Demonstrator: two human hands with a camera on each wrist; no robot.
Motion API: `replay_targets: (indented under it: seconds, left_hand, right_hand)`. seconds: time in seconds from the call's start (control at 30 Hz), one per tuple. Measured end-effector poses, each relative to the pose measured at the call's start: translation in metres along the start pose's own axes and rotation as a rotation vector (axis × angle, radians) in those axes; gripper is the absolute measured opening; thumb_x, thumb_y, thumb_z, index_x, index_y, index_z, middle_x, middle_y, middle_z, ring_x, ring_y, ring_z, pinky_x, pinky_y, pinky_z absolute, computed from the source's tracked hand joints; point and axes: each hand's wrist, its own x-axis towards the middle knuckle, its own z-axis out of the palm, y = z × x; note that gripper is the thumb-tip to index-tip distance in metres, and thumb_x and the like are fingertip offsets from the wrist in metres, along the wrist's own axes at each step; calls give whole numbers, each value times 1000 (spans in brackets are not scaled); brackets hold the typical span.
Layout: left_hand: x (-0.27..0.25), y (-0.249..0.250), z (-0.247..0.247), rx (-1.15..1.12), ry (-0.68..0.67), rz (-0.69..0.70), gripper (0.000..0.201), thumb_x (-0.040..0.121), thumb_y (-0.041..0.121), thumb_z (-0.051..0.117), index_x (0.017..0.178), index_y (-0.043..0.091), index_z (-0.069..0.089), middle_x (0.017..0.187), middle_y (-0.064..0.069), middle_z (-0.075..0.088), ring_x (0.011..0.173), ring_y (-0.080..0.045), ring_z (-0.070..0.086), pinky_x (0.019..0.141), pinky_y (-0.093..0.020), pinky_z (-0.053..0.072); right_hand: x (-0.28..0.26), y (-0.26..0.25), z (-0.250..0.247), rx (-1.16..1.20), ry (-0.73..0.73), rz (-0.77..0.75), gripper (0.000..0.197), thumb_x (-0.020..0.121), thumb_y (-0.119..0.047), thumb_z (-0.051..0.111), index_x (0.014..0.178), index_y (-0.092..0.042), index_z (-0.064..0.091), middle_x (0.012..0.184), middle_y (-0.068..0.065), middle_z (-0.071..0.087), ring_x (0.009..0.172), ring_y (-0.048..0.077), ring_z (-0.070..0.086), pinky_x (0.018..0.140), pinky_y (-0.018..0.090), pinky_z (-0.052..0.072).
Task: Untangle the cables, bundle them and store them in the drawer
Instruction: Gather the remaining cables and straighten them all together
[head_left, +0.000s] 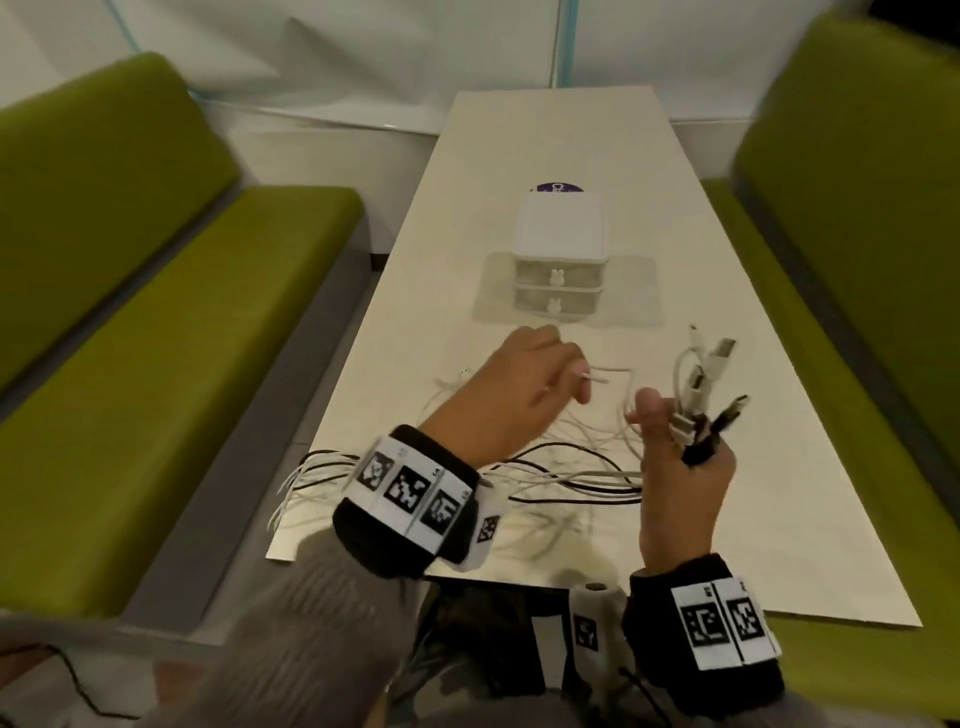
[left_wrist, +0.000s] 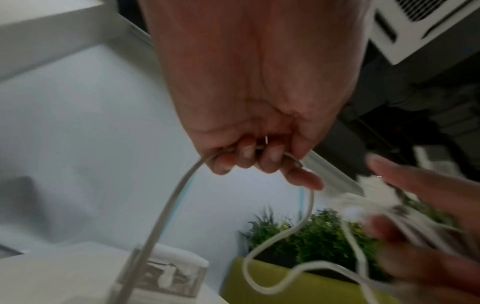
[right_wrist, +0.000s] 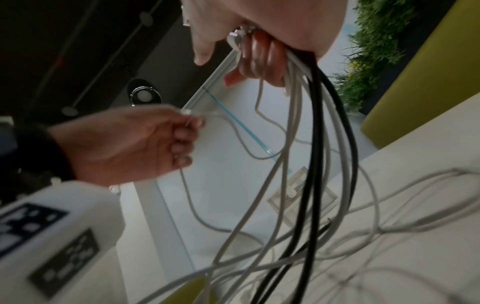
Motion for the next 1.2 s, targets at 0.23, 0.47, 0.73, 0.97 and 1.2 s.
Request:
replay_targets:
  seconds: [0.23, 0.47, 0.73, 0.97, 1.2]
  left_hand:
    - [-10, 3, 32, 63, 47, 152, 32, 95, 23, 34, 86, 5, 59, 77, -2, 47, 72, -15, 38, 67, -38, 41]
    - [-35, -42, 31, -50, -102, -165, 34, 92, 49, 27, 67, 28, 34, 61, 10, 37, 62, -7, 33, 63, -27, 24]
    - [-58, -77, -37, 34, 48, -289, 39, 86, 58, 45, 76, 22, 56, 71, 12, 53, 84, -5, 39, 74, -12, 31]
    - [-97, -69, -88, -105, 445, -355, 27, 94, 27, 52, 71, 12, 51, 61, 10, 37, 59, -1, 33, 54, -17, 27]
    - [-206, -169, -145, 194, 859, -874, 38, 90, 54, 46, 78, 18, 53, 67, -4, 53, 62, -12, 46, 60, -27, 35]
  right_hand:
    - [-6, -7, 0, 80, -124, 226, 30, 80, -38, 66, 56, -22, 58, 48, -10, 33, 45, 6, 26, 43, 19, 22]
    - [12, -15, -14, 248, 139, 117, 28, 99, -14, 49, 71, -16, 55, 53, -11, 44, 42, 5, 27, 41, 19, 21]
    - [17, -5, -24, 203, 320, 102, 26, 97, -28, 55, 75, -16, 61, 46, -10, 32, 43, 9, 23, 43, 24, 18]
    - [18, -7, -25, 151, 216, 143, 37, 87, -50, 59, 74, -16, 68, 47, -11, 32, 45, 7, 24, 42, 22, 19]
    - [22, -9, -31, 195, 227, 166, 38, 94, -46, 53, 72, -17, 62, 53, -9, 49, 43, 6, 32, 42, 19, 21]
